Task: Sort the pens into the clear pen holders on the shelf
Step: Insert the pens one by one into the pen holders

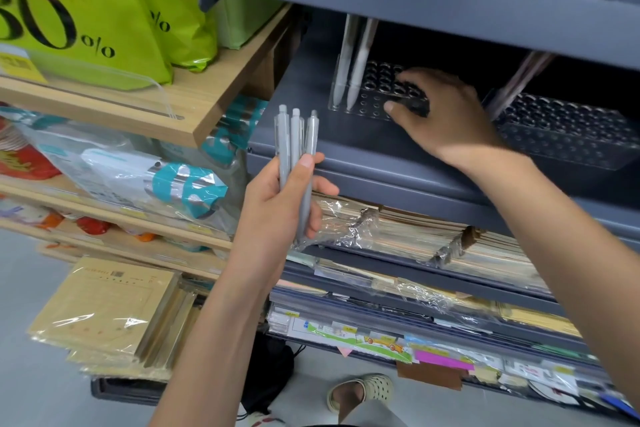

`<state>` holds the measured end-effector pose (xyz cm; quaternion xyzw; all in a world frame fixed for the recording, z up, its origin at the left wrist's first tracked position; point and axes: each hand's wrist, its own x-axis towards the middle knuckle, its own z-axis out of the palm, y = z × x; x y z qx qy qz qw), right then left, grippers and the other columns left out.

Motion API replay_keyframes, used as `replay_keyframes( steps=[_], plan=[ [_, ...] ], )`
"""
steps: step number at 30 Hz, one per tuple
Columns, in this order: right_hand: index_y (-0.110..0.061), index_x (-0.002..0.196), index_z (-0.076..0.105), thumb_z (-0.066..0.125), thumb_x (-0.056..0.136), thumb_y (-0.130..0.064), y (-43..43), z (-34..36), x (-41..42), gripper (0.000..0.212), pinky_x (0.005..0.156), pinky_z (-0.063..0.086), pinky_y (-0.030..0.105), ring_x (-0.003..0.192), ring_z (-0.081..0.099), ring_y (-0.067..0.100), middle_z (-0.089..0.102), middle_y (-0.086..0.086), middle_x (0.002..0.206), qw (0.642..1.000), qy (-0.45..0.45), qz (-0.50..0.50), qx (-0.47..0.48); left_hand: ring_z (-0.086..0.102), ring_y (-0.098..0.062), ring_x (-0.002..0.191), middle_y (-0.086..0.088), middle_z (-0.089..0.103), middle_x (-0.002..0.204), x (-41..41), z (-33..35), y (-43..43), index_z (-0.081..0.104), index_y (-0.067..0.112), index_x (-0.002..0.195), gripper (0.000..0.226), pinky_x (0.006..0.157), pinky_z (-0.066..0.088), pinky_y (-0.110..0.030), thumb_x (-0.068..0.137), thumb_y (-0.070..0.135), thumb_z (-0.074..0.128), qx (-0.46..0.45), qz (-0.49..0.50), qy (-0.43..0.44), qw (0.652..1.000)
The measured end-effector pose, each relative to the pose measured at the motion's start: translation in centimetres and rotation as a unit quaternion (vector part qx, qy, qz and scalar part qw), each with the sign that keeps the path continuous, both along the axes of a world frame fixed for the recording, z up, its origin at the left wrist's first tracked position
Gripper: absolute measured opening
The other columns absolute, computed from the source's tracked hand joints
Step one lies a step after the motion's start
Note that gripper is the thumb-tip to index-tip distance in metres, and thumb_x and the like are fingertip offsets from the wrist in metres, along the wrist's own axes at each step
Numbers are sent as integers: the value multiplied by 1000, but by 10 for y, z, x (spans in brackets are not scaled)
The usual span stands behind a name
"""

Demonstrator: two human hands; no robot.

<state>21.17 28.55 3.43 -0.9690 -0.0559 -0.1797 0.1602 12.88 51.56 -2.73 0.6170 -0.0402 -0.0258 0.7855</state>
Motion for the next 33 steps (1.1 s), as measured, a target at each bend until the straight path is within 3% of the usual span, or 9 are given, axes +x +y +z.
replay_keyframes(
  steps=[12,14,16,19,22,24,27,30,33],
  plan=[
    [-18,137,54,54,97,-37,5,-3,-15,44,115,27,39,137,39,27,49,5,146,1000,-27,-12,0,44,-13,43,-3,70,78,-6,11,-9,54,13,103,12,39,37,-22,104,12,43,-25,-11,24,999],
    [-13,123,65,56,96,-32,14,0,-29,34,108,35,32,124,51,26,62,6,129,994,-103,28,32,43,-13,43,-4,70,78,-7,10,-10,53,12,101,9,40,36,-22,103,11,44,-26,-15,10,1000],
    [-15,101,72,55,96,-36,29,0,-49,27,90,44,25,97,60,15,70,0,100,986,-135,73,71,43,-13,43,-4,69,79,-8,9,-11,52,12,101,7,40,35,-22,101,13,46,-25,-23,-3,999],
    [-24,79,74,60,91,-49,51,-1,-67,31,63,40,13,65,56,2,67,-10,70,978,-40,97,181,45,-12,45,-3,71,83,-8,10,-16,52,12,103,10,41,38,-23,99,19,48,-18,-44,-20,999],
    [-25,73,72,67,86,-44,55,-2,-67,24,60,41,14,58,55,-2,67,-11,66,945,77,78,308,50,-13,47,-5,74,91,-7,12,-20,51,12,107,11,43,43,-24,103,21,47,-5,-57,-35,998],
    [-18,78,72,66,89,-31,52,2,-62,17,57,45,22,60,60,6,72,-1,72,894,122,60,427,53,-16,48,-6,75,95,-7,14,-23,50,10,110,11,41,44,-25,106,19,43,-8,-65,-33,997],
    [-11,86,67,60,93,-17,47,9,-56,12,50,46,26,58,61,16,72,16,85,823,85,32,561,47,-14,44,-3,74,94,-8,13,-27,50,11,111,12,38,37,-24,107,17,41,3,-62,-19,998],
    [-8,93,65,62,94,-13,44,8,-56,6,55,52,26,64,65,18,71,22,92,817,98,68,564,39,-11,43,1,72,90,-7,12,-30,52,10,112,13,38,31,-22,107,16,42,21,-49,-18,998],
    [-5,94,64,63,90,-3,40,10,-57,4,58,53,24,65,66,18,72,16,85,824,118,94,546,40,-10,43,3,72,92,-6,13,-30,55,13,111,14,38,30,-22,106,17,43,19,-43,-14,999]
  ],
)
